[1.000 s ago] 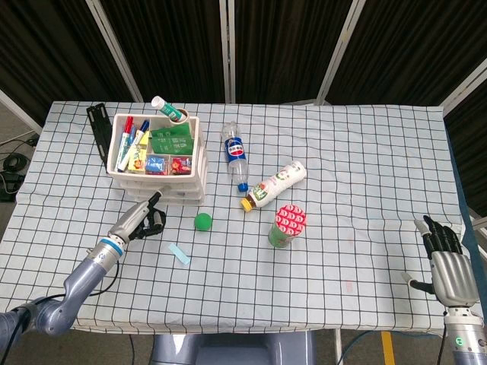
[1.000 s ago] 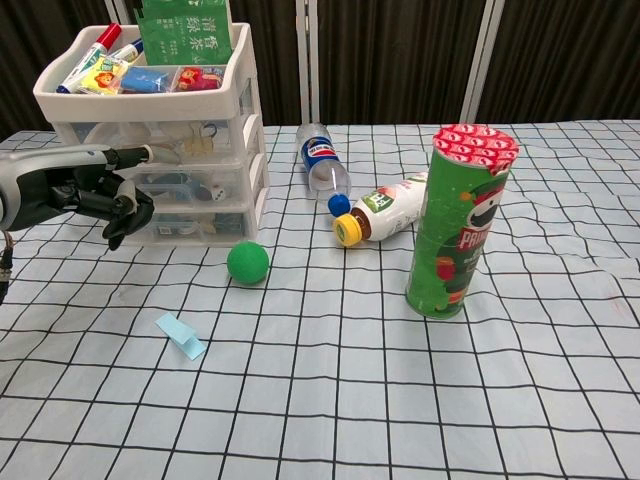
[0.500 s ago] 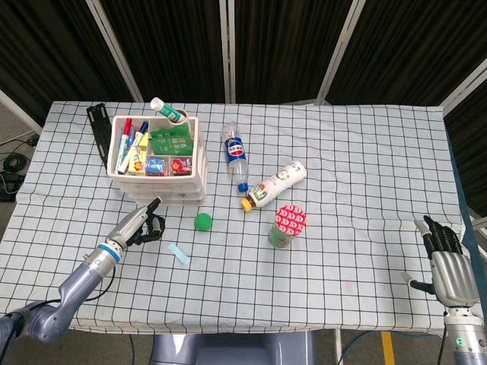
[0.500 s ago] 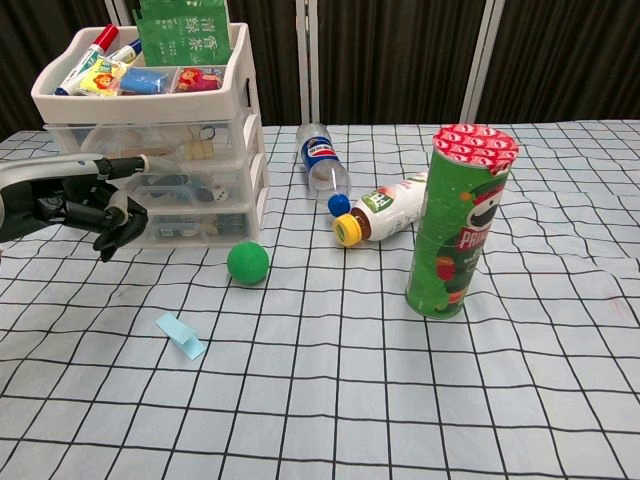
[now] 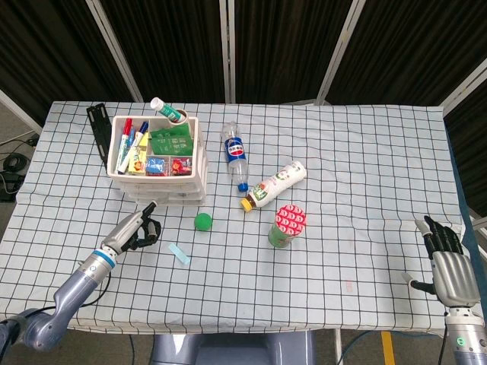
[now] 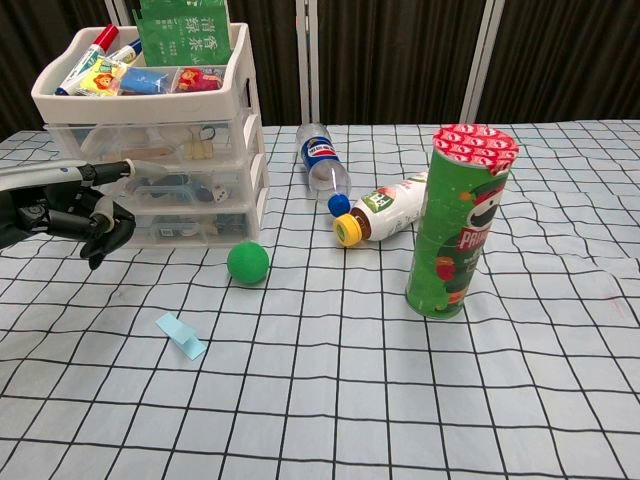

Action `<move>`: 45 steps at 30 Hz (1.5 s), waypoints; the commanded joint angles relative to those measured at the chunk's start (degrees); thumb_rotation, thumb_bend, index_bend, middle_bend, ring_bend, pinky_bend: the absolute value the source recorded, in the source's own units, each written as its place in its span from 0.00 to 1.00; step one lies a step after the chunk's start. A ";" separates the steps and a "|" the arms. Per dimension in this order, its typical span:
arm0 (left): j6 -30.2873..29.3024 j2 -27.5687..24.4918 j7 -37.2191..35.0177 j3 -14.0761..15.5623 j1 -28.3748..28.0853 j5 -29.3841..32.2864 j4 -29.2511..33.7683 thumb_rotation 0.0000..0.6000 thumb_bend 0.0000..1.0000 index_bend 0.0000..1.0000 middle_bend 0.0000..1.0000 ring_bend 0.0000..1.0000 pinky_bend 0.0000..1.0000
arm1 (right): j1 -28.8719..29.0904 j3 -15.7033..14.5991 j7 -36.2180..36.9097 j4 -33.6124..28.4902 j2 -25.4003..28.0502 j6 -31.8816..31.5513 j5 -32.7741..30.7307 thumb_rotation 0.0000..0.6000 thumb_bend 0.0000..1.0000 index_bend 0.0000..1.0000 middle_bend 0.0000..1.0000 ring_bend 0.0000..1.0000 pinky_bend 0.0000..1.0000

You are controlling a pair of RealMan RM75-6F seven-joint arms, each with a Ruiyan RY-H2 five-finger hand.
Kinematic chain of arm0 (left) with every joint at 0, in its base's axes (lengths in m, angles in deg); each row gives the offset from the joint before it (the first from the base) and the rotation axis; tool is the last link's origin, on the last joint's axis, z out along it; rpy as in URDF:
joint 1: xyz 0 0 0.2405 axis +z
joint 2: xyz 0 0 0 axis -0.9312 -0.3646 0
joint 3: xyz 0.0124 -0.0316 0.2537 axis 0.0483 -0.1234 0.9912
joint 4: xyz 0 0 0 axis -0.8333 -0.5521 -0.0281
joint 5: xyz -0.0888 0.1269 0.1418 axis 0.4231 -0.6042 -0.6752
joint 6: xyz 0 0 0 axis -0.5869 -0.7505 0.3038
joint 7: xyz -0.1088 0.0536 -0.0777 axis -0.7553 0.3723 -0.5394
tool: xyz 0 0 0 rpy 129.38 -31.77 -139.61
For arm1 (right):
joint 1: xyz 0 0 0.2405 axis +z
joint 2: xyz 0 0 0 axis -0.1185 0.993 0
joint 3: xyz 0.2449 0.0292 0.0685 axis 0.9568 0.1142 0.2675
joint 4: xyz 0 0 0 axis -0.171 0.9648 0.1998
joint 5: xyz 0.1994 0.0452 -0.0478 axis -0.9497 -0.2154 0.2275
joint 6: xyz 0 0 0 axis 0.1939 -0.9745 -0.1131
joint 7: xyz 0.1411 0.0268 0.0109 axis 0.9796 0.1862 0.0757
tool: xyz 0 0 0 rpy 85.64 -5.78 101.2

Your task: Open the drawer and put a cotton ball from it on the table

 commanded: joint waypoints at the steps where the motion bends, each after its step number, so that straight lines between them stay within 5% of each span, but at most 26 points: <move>1: -0.66 0.78 -2.22 -0.24 0.40 -0.08 -0.83 1.00 1.00 0.00 0.76 0.72 0.59 | -0.01 -0.02 -0.08 -0.02 -0.06 -0.05 0.05 1.00 0.04 0.00 0.00 0.00 0.00; 19: -0.37 3.06 -10.15 -0.19 -0.42 -2.95 -4.92 1.00 1.00 0.00 0.76 0.72 0.59 | 0.09 0.04 0.24 0.07 -0.04 0.17 -0.13 1.00 0.04 0.00 0.00 0.00 0.00; 45: 2.34 3.21 -9.04 -1.08 -3.09 -0.39 -3.79 1.00 1.00 0.04 0.76 0.72 0.59 | 0.10 0.16 1.36 -0.02 0.27 0.34 -0.37 1.00 0.04 0.00 0.00 0.00 0.00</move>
